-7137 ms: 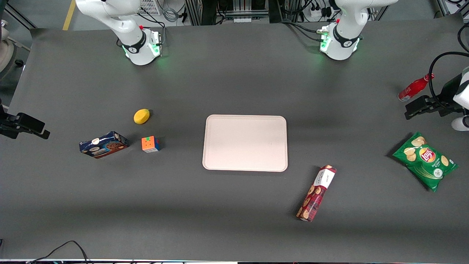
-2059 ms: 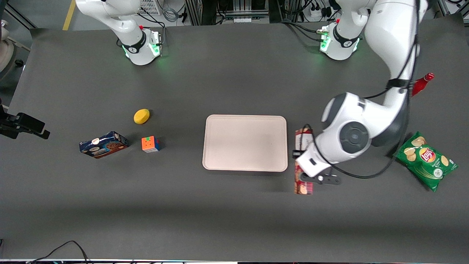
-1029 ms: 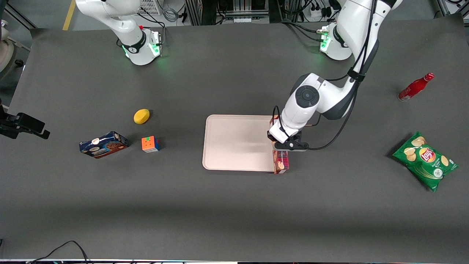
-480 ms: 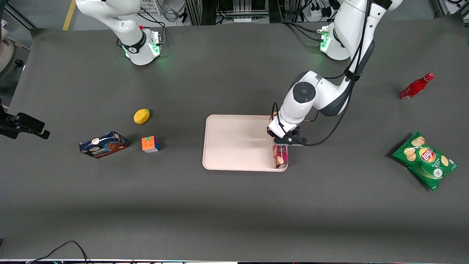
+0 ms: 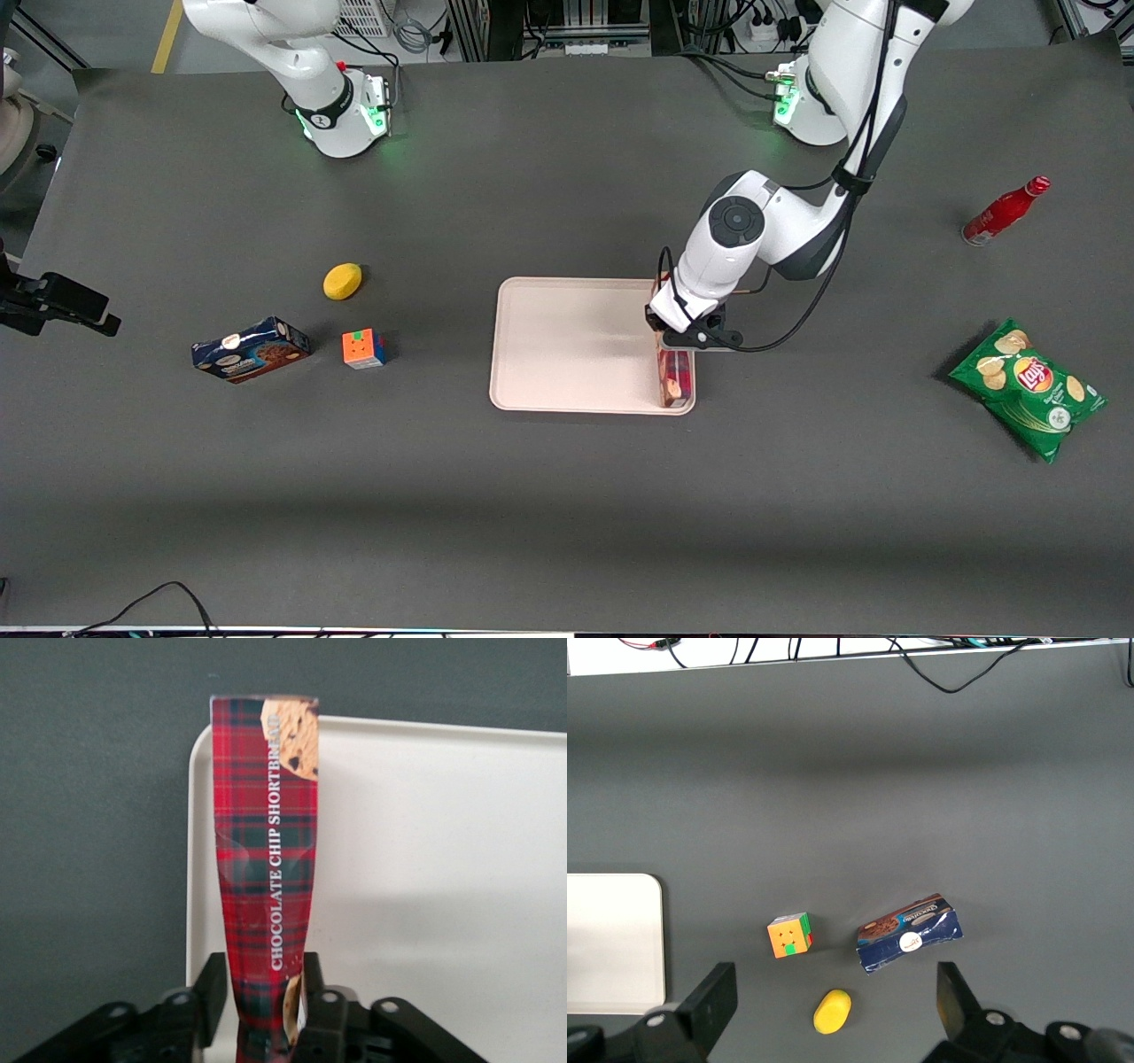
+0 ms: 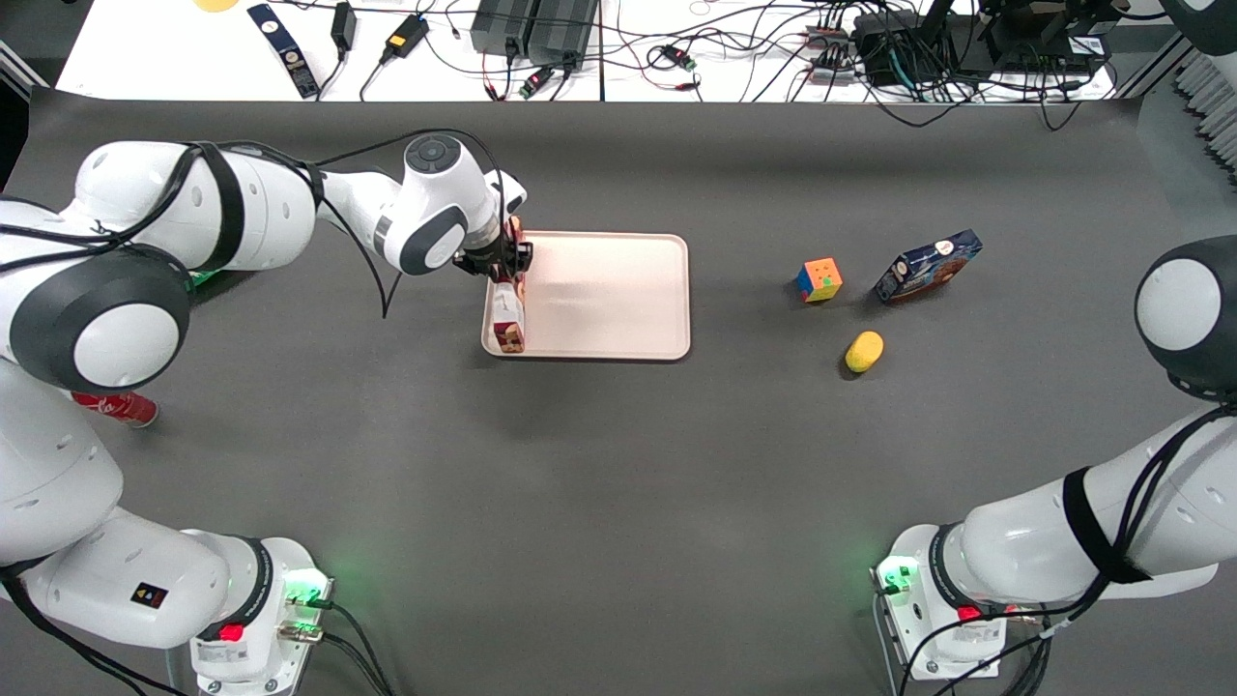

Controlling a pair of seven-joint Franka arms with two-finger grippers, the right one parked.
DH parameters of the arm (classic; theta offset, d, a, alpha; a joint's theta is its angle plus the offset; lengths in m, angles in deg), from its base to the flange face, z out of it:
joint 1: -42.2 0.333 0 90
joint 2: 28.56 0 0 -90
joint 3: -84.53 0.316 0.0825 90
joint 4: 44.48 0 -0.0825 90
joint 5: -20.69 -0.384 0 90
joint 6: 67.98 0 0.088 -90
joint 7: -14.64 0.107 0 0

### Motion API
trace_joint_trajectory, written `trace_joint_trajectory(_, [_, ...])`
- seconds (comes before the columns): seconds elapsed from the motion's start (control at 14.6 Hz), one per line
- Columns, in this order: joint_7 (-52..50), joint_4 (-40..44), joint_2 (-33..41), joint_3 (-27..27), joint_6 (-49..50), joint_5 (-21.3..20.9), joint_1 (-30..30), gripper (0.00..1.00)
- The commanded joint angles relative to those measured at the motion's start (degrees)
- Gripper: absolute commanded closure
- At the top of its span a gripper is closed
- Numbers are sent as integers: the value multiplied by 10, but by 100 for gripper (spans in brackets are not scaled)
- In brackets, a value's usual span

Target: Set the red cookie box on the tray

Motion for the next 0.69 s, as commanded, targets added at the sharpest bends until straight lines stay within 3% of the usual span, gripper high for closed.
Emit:
trace_joint_trajectory(0.0, [-16, 9, 23, 6, 11, -12, -3, 0])
trace_joint_trajectory(0.14, [-7, 41, 35, 8, 52, -12, 15, 0])
trace_joint_trajectory(0.41, [101, 207, 43, 13, 293, -2, 49, 0])
trace_joint_trajectory(0.62, [179, 277, 71, 52, 398, 26, 67, 0])
